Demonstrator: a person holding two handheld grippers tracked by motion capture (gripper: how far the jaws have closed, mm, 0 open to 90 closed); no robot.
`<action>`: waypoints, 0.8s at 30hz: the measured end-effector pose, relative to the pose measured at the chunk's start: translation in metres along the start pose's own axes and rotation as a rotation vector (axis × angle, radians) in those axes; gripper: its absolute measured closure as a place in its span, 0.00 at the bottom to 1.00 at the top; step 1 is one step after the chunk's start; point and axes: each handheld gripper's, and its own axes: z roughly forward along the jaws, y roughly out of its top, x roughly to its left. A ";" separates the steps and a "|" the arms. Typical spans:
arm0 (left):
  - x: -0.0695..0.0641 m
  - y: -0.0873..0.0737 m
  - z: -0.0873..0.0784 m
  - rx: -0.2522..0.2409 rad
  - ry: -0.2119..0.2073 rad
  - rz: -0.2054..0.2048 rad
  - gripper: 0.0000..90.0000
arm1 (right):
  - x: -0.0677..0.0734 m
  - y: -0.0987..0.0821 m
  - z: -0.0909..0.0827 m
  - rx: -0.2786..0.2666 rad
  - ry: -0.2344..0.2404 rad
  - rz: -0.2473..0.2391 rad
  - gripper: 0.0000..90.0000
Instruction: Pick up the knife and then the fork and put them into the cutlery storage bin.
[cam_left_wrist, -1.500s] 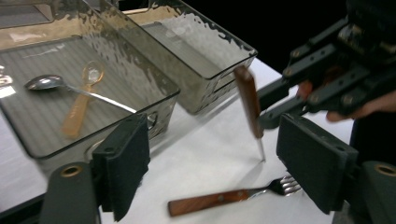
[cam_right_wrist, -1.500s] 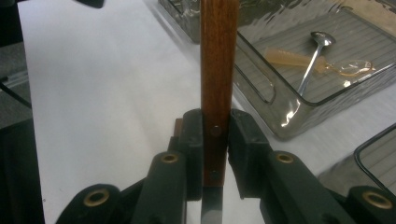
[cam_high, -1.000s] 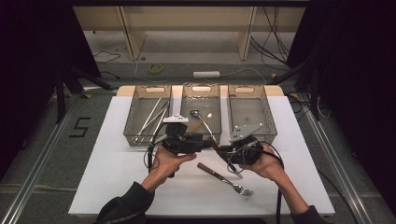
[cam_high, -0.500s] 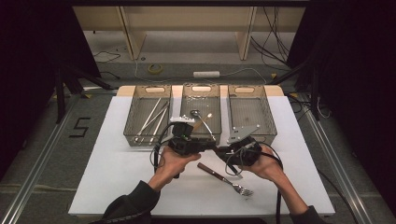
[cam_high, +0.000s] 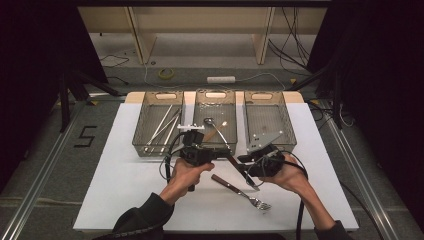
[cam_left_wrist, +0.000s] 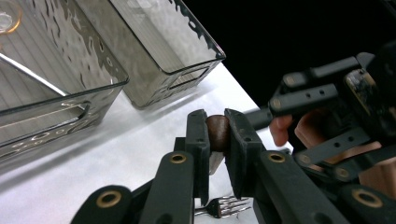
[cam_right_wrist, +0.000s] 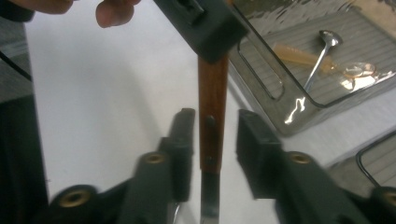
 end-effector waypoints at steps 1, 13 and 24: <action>0.000 0.001 -0.001 -0.004 0.002 0.004 0.89 | -0.002 0.000 -0.003 -0.001 -0.001 0.008 0.71; 0.005 0.016 -0.017 -0.129 -0.032 -0.063 0.89 | -0.001 -0.023 -0.028 -0.149 -0.126 0.150 0.31; 0.012 0.041 -0.010 -0.253 -0.029 -0.128 0.89 | 0.016 -0.056 -0.041 -0.243 -0.175 0.229 0.29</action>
